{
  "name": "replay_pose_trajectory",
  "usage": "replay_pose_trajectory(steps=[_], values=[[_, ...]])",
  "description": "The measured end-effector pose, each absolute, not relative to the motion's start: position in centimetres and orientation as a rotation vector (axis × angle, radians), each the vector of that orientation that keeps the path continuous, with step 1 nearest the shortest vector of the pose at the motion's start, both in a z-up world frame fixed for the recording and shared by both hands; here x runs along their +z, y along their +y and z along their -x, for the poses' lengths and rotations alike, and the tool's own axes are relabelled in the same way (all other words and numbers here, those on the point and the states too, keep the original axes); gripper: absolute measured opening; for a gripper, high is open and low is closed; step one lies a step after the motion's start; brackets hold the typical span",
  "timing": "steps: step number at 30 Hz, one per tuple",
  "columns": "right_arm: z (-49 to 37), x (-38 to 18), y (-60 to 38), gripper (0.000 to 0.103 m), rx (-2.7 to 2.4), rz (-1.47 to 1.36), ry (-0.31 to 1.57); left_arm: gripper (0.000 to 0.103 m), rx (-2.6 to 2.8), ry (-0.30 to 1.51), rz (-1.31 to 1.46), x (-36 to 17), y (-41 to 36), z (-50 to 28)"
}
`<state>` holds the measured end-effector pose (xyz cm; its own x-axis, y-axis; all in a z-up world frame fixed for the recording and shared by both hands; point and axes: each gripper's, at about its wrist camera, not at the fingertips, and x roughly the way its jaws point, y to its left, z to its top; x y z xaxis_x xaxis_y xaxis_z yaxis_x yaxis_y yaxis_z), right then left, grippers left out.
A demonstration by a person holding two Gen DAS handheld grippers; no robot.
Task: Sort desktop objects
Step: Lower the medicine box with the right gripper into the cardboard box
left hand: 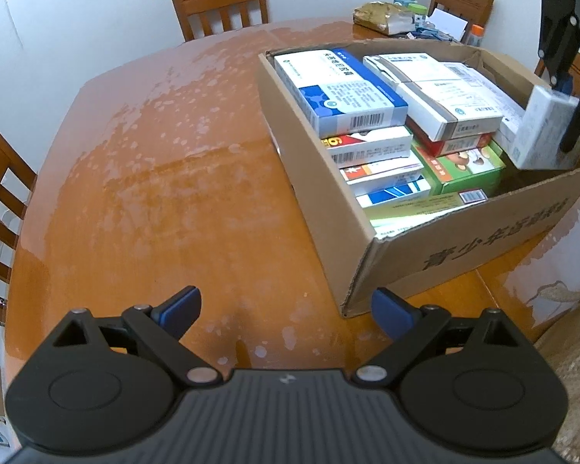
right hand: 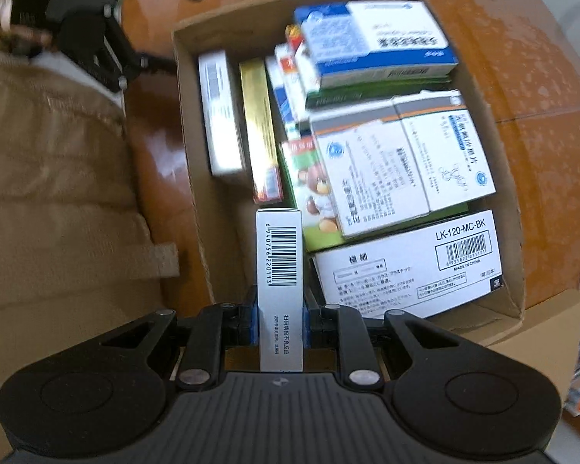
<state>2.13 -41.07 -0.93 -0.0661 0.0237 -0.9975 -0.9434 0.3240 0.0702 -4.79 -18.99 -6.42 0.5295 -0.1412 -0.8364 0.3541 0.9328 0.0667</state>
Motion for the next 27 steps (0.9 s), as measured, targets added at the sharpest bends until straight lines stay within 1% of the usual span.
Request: replay_pose_trajectory(steps=[12,27], values=[[-1.5,-3.2,-40.3,0.023,1.104,1.038,1.399,0.095,-0.281,0.992,-0.230,-6.7,-19.6,4.9],[-1.6,-4.4,-40.8,0.024,1.113,1.049,1.426,0.095,-0.281,1.004,-0.231,-6.9,-19.8,4.7]])
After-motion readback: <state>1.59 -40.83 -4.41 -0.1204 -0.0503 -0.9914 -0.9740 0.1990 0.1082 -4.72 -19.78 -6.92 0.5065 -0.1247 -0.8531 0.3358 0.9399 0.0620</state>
